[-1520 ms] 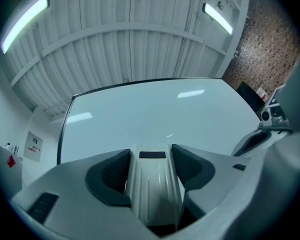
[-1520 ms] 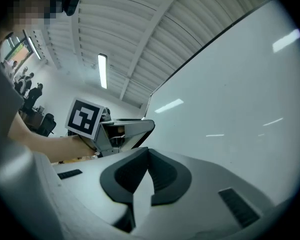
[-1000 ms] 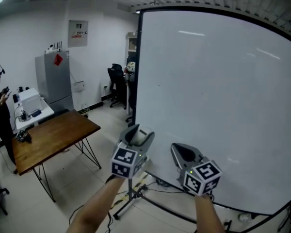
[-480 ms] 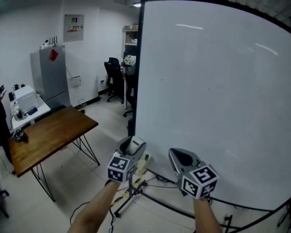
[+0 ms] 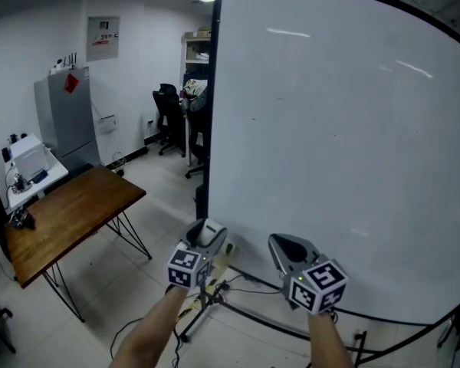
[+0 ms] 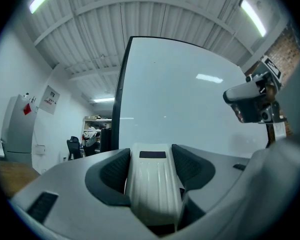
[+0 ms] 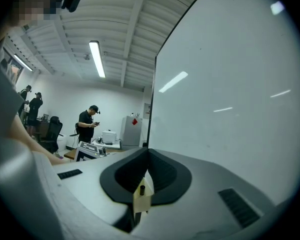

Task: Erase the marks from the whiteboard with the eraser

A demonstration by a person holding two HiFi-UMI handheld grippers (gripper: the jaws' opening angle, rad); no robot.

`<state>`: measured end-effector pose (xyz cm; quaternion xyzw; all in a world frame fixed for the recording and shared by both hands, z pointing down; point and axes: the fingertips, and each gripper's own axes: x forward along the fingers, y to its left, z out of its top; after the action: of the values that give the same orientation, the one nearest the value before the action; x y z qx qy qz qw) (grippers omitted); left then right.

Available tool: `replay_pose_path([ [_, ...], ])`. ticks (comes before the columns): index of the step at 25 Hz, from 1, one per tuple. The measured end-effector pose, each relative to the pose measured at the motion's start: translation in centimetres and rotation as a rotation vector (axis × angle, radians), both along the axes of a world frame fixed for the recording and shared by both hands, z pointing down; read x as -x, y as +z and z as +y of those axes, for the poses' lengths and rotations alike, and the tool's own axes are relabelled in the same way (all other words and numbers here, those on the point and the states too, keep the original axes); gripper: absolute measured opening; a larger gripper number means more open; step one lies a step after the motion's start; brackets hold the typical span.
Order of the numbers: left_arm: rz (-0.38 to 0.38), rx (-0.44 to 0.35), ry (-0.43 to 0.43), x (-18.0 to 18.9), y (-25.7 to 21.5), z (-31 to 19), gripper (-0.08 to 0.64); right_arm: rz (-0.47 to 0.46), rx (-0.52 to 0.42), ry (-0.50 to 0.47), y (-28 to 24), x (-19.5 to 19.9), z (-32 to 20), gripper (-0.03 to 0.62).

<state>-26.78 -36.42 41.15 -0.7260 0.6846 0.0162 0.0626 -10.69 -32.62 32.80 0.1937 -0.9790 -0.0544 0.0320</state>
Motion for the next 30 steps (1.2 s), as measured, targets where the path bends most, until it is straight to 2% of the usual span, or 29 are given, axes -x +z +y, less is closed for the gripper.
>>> replay_pose_path([
  [17,0.058,-0.002,0.049,0.4,1.7,-1.5,0.262,0.009,0.012,0.042,0.8,-0.1,-1.0,-0.003],
  [30,0.033,0.003,0.055,0.4,1.4,-2.2,0.262,0.007,0.019,0.047,0.9,-0.1,-1.2,-0.003],
])
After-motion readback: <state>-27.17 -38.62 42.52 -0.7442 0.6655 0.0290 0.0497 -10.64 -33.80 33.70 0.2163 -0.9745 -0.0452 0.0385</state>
